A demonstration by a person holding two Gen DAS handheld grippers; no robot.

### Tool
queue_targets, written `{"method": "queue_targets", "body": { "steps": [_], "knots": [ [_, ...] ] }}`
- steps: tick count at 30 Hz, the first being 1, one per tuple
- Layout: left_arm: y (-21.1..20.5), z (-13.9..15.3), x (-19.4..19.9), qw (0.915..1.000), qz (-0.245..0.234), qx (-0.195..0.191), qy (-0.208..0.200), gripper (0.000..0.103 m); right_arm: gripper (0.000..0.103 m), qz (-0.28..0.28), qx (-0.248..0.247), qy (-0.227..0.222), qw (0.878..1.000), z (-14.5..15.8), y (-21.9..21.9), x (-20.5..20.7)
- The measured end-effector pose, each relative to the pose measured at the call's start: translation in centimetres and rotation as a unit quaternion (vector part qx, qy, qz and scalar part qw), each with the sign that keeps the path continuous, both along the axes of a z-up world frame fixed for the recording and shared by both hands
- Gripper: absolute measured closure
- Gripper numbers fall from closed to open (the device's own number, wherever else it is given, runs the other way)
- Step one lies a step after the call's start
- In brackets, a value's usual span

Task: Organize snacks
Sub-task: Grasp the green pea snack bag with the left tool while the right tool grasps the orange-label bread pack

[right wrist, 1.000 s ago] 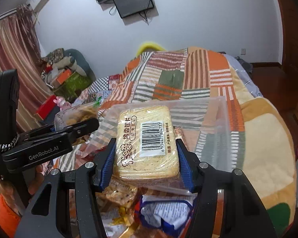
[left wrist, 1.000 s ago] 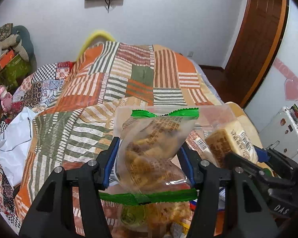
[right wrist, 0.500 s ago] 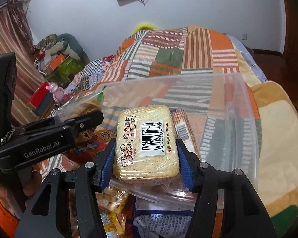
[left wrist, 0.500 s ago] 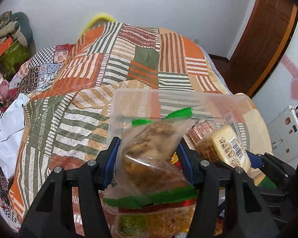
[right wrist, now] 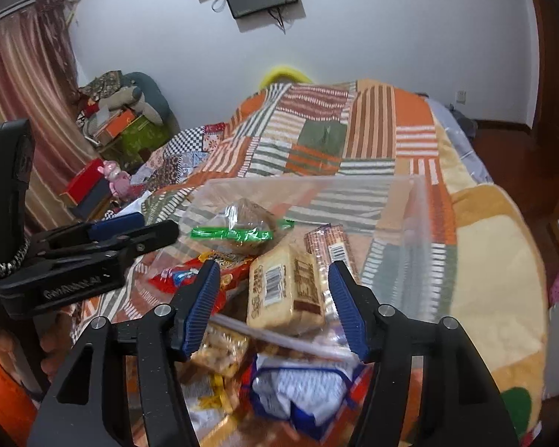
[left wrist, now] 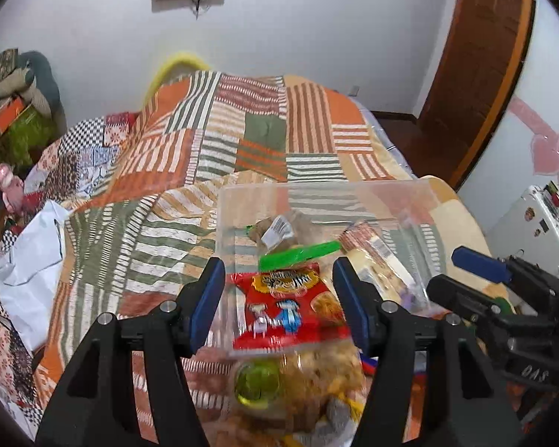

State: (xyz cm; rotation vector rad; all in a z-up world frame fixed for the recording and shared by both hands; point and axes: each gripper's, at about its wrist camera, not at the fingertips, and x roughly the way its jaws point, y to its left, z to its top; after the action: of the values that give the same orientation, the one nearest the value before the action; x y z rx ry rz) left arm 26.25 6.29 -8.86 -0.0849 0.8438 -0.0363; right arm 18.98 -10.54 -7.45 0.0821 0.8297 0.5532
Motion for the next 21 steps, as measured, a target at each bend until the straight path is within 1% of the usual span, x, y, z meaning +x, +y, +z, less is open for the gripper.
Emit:
{"method": "queue_targets", "body": {
  "steps": [1, 3, 7, 10, 12, 16, 19, 21],
  "knots": [
    [0.1, 0.4, -0.6, 1.0000, -0.001, 0.002, -0.005, 0.034, 0.041, 0.001, -0.002, -0.004, 1.000, 0.3, -0.3, -0.3],
    [0.3, 1.2, -2.0, 0.9998, 0.000, 0.006, -0.017, 0.029, 0.039, 0.001, -0.008, -0.014, 1.000, 0.8, -1.0, -1.1],
    [1.0, 2.2, -4.6, 0.9995, -0.003, 0.016, -0.027, 0.026, 0.038, 0.002, -0.017, -0.026, 1.000, 1.3, -2.5, -2.5],
    [1.6, 2.4, -6.6, 0.9994, -0.004, 0.022, -0.027, 0.021, 0.030, -0.002, -0.018, -0.030, 0.999, 1.4, -3.7, -3.5],
    [2.1, 2.2, -8.0, 0.9993, -0.002, 0.027, -0.026, 0.020, 0.028, -0.006, -0.021, -0.031, 0.999, 1.3, -4.5, -4.1],
    [3.6, 0.6, -10.5, 0.9993, 0.006, 0.033, -0.016, 0.016, 0.019, -0.014, -0.027, -0.023, 0.999, 0.3, -6.0, -5.1],
    [4.5, -1.2, -11.8, 0.9993, 0.009, 0.035, 0.007, 0.016, 0.019, -0.019, -0.044, -0.011, 0.999, -1.1, -6.7, -5.8],
    [5.2, -2.7, -12.5, 0.9993, 0.011, 0.026, 0.026, 0.016, 0.019, -0.019, -0.051, 0.003, 0.999, -2.1, -7.1, -5.9]
  ]
}}
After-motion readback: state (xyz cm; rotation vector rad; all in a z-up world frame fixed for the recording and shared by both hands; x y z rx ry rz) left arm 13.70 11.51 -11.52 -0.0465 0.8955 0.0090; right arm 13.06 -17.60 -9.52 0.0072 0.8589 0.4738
